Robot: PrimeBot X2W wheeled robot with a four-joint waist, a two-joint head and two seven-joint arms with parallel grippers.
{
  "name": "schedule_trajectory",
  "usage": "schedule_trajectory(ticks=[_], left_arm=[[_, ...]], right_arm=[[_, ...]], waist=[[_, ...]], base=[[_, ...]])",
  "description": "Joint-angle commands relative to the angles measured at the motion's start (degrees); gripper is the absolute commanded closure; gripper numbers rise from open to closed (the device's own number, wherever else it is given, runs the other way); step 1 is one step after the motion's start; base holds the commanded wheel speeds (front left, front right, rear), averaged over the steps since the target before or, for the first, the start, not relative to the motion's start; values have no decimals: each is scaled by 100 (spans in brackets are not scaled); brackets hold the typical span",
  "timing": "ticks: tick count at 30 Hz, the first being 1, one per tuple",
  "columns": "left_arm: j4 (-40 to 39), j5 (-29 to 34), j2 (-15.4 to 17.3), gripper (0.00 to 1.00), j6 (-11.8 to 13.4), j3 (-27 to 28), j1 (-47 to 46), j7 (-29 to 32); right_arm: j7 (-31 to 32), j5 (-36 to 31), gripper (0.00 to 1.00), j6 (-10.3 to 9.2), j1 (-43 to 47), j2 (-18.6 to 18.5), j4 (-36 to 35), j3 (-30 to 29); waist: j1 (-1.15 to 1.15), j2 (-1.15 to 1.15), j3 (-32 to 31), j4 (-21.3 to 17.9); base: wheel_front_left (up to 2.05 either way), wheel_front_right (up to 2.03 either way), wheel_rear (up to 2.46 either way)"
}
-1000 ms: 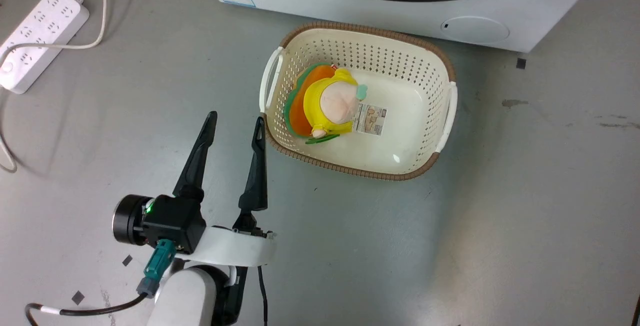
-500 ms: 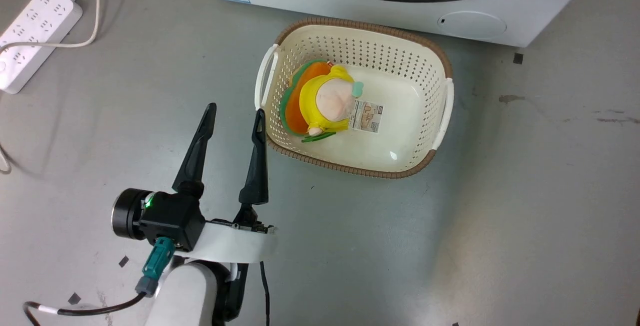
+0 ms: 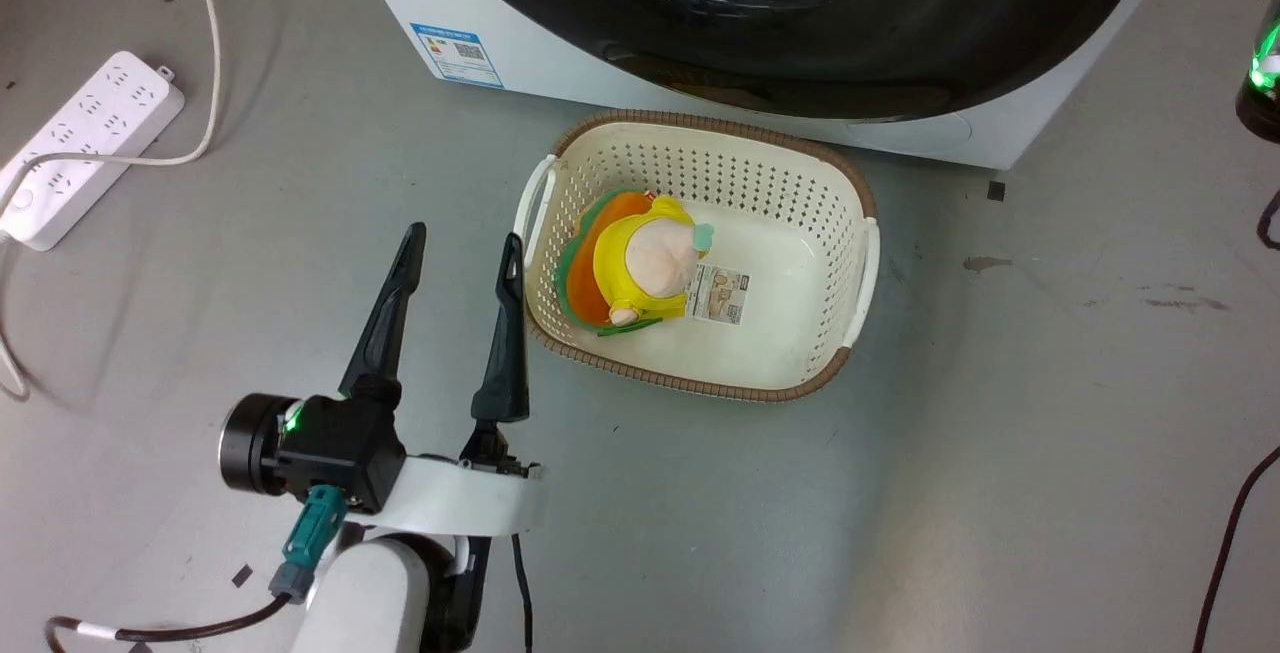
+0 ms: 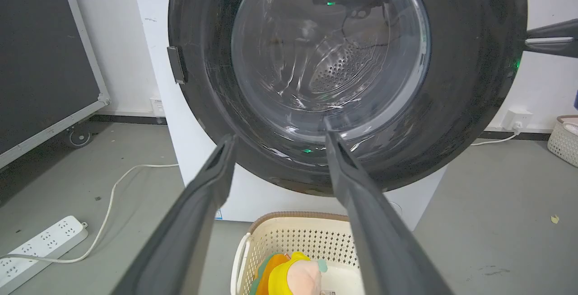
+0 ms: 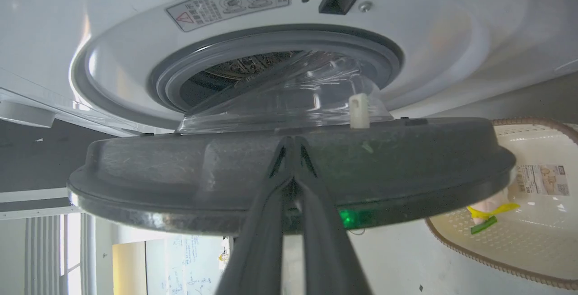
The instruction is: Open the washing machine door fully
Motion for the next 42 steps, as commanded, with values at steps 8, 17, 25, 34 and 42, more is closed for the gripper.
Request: schedule_trajectory(ticks=[8, 17, 25, 34, 42], left_arm=[[-28, 42, 8, 0, -63, 17, 161, -32], [79, -2, 8, 0, -9, 45, 379, -32], [189, 32, 8, 0, -45, 78, 768, -32], [306, 7, 8, 0, -173, 71, 1076, -32], [389, -35, 8, 0, -214, -31, 1199, -32]], right_arm=[[-59, 158, 100, 8, 399, 400, -215, -124], [476, 230, 100, 8, 1189, 604, -288, -127], [1142, 352, 100, 8, 2197, 1105, -842, 38], [1897, 1353, 100, 8, 3082, 1287, -1481, 1120], [1350, 3100, 100, 8, 3901, 1289, -2257, 3287]], waist=[[1, 0, -22, 127], [1, 0, -591, 82], [1, 0, -1216, -13], [1, 0, -1498, 24], [1, 0, -1570, 114]], base=[[0, 0, 0], [0, 0, 0], [0, 0, 0], [0, 0, 0], [0, 0, 0]])
